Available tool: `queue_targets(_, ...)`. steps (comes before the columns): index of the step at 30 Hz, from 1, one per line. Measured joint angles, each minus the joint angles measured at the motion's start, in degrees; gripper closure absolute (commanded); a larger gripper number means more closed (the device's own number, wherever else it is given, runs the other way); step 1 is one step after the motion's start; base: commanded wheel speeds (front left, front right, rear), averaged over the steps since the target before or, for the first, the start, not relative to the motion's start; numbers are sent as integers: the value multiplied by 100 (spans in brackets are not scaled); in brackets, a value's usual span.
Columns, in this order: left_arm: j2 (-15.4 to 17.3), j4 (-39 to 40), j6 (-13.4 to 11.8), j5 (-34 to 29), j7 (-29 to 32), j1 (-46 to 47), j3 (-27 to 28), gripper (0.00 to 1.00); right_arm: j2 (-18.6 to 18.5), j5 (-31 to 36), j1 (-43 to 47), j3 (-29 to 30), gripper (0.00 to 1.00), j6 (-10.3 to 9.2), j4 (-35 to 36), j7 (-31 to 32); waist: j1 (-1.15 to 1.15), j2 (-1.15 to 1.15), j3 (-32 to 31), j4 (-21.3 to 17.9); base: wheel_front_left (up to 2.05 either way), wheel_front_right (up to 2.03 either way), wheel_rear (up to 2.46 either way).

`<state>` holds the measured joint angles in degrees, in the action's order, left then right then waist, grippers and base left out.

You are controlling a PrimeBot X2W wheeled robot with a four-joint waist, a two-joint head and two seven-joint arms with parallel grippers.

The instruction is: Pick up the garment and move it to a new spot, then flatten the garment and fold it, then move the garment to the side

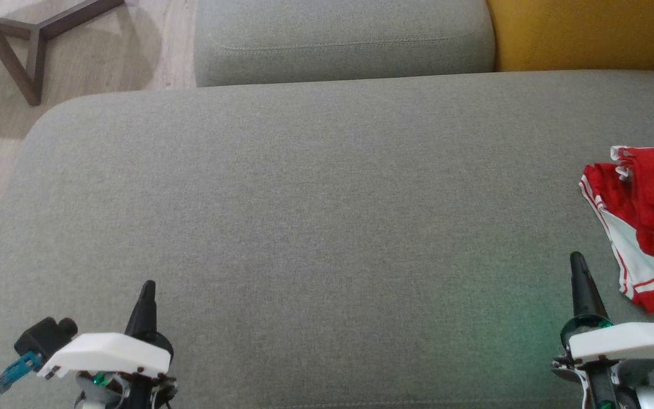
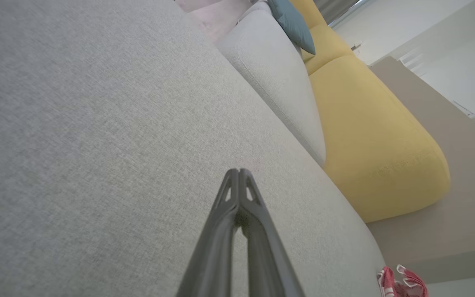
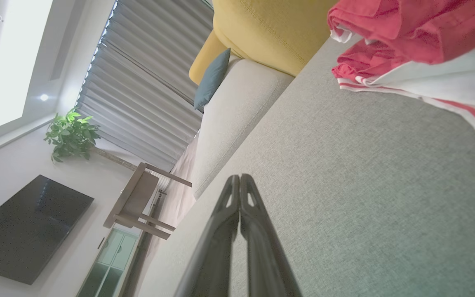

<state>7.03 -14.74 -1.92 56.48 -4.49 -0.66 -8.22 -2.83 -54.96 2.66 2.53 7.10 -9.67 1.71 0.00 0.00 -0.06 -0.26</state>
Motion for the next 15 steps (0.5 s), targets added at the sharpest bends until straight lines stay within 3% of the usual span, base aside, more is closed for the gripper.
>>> queue_targets(15,-85,-22,247,961,247,98,290,100,-5,-988,-139,78,100,0,-144,89,0,0,6,7,0,0,0)
